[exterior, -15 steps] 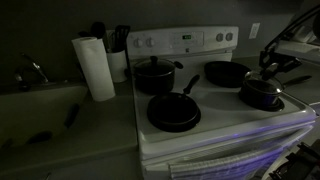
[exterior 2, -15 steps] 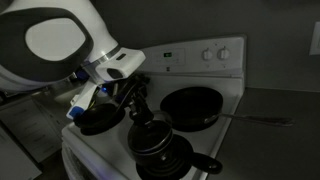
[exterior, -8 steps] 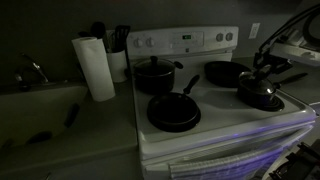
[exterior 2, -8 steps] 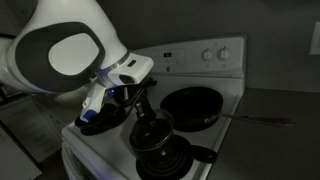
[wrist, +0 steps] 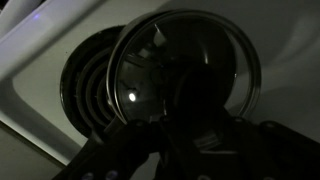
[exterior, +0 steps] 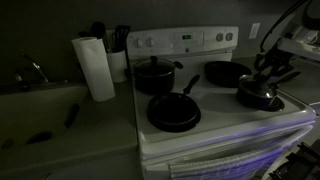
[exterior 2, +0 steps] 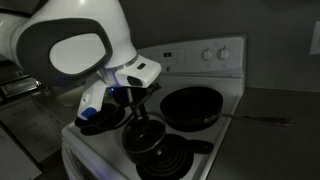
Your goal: Pick up the lid and put it on top of the black pot
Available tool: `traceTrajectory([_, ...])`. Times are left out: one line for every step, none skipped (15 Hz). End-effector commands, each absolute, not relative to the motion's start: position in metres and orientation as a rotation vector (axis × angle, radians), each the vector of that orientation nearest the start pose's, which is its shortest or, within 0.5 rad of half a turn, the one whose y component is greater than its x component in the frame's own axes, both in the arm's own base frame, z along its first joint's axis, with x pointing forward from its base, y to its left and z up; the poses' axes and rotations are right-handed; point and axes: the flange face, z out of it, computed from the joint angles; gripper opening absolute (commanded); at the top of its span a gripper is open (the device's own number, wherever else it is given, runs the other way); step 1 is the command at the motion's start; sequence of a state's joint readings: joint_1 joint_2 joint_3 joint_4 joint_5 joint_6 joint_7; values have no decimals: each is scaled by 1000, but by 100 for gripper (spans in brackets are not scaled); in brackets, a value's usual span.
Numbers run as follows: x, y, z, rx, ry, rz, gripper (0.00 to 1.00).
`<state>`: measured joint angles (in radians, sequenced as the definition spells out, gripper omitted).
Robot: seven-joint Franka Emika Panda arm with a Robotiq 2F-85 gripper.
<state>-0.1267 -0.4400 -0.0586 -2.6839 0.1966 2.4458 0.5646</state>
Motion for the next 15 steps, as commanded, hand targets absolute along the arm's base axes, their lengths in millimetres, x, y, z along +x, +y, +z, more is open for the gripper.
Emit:
traceTrajectory([399,-70,380,-2653,1181,-50,14])
traceTrajectory([401,-71,378,-2656,1171,-19,14])
traceTrajectory([403,-72,376,-2665,1167,14,14])
traceTrajectory([405,-73,375,-2674,1164,41,14])
traceTrajectory([408,-75,375,-2692,1170,78,14])
traceTrajectory([409,-75,373,-2705,1169,124,14])
traceTrajectory([412,-76,373,-2717,1165,179,14])
traceTrajectory([414,-77,372,-2730,1160,226,14])
traceTrajectory([417,-78,372,-2744,1152,271,14])
traceTrajectory([419,-78,372,-2753,1141,310,14])
traceTrajectory([421,-79,370,-2768,1138,347,14])
traceTrajectory([422,-80,368,-2782,1135,381,14])
traceTrajectory([425,-81,368,-2792,1143,401,14])
traceTrajectory([427,-82,366,-2804,1154,415,14])
traceTrajectory([429,-82,366,-2816,1166,414,14])
